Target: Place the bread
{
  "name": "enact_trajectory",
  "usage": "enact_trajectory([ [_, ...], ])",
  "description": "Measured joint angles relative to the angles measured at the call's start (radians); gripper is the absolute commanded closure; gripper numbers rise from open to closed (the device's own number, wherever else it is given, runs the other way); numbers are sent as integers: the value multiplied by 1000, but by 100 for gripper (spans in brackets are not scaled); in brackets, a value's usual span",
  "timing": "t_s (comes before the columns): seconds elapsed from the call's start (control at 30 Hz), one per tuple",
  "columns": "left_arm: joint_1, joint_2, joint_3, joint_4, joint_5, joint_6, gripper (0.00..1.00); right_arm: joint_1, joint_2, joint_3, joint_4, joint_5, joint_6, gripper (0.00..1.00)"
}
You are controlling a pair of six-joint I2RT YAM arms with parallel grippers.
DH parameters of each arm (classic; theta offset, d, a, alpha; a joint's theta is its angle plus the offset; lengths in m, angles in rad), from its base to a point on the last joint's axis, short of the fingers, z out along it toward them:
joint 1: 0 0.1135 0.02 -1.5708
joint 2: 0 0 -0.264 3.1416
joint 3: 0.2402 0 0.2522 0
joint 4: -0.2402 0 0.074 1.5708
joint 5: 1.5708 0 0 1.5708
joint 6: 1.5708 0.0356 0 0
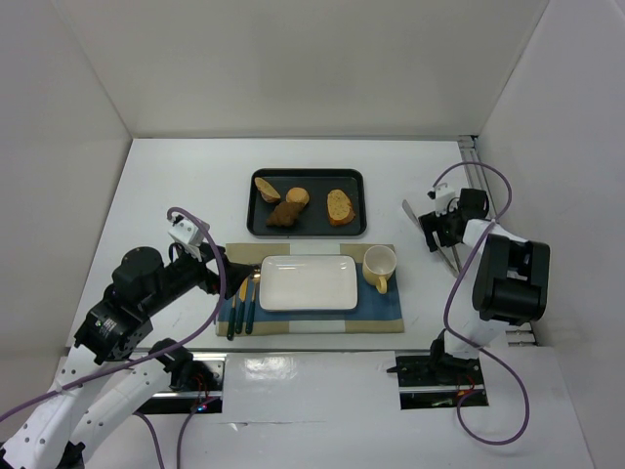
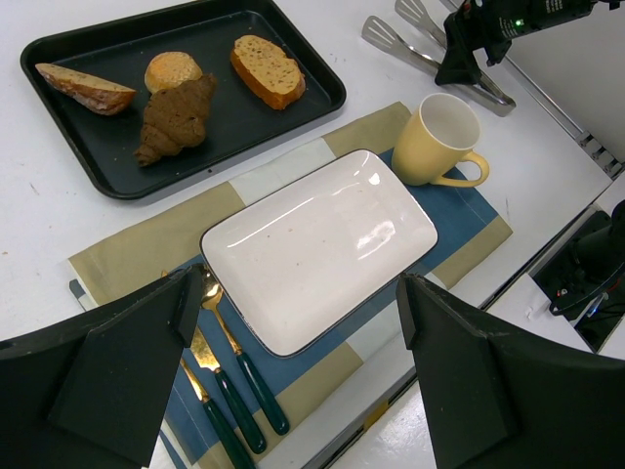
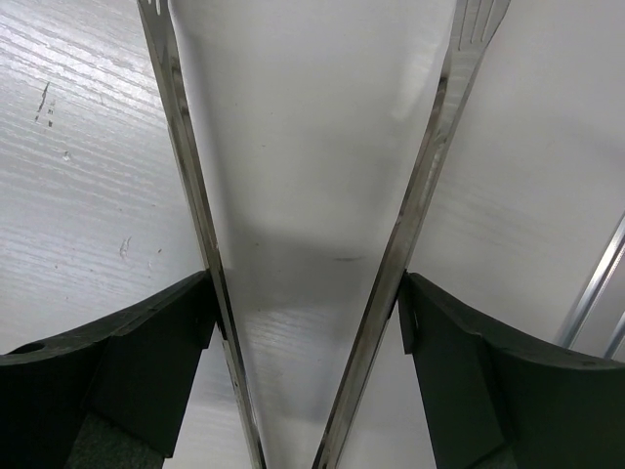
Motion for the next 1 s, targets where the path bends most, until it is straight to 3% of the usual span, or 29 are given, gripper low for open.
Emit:
enact_trajectory([
  [0.53, 0, 0, 0, 0, 0, 0, 0, -21, -14, -6, -50, -57, -36, 1],
  [1.0, 0, 0, 0, 0, 0, 0, 0, -53, -22, -18, -79, -116, -53, 5],
])
